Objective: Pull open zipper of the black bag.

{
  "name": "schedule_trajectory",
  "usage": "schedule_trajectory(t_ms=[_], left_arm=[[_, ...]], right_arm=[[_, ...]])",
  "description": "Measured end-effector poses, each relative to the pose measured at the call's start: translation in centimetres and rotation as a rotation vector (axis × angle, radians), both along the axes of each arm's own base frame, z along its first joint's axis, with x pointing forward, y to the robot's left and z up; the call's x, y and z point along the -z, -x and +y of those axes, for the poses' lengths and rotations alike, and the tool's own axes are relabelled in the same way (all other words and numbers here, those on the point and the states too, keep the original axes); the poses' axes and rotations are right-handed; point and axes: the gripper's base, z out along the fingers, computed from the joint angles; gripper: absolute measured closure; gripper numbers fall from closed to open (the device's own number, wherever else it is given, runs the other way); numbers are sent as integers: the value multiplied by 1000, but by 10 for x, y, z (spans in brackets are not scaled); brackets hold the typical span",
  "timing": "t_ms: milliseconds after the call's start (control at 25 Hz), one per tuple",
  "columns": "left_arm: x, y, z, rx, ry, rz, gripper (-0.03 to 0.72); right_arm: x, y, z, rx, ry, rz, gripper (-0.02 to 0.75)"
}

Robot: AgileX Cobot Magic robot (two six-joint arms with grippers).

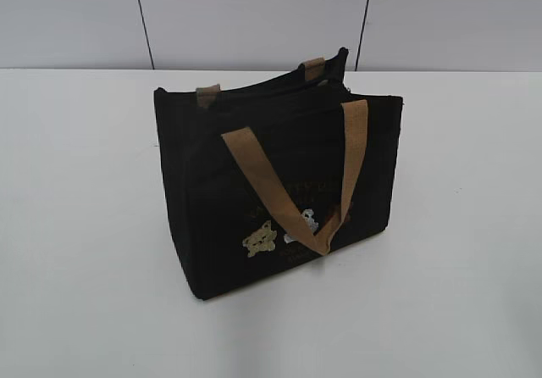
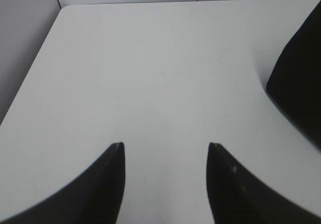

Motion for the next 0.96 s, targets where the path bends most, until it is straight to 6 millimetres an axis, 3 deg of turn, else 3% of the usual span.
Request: schedule_trajectory(t_ms=[720,960], left_arm=[[0,0,0,0,1,0,297],[0,0,0,-45,98,3,297]], right_arm=[[0,0,0,0,0,0,324],[0,0,0,0,0,0,324]])
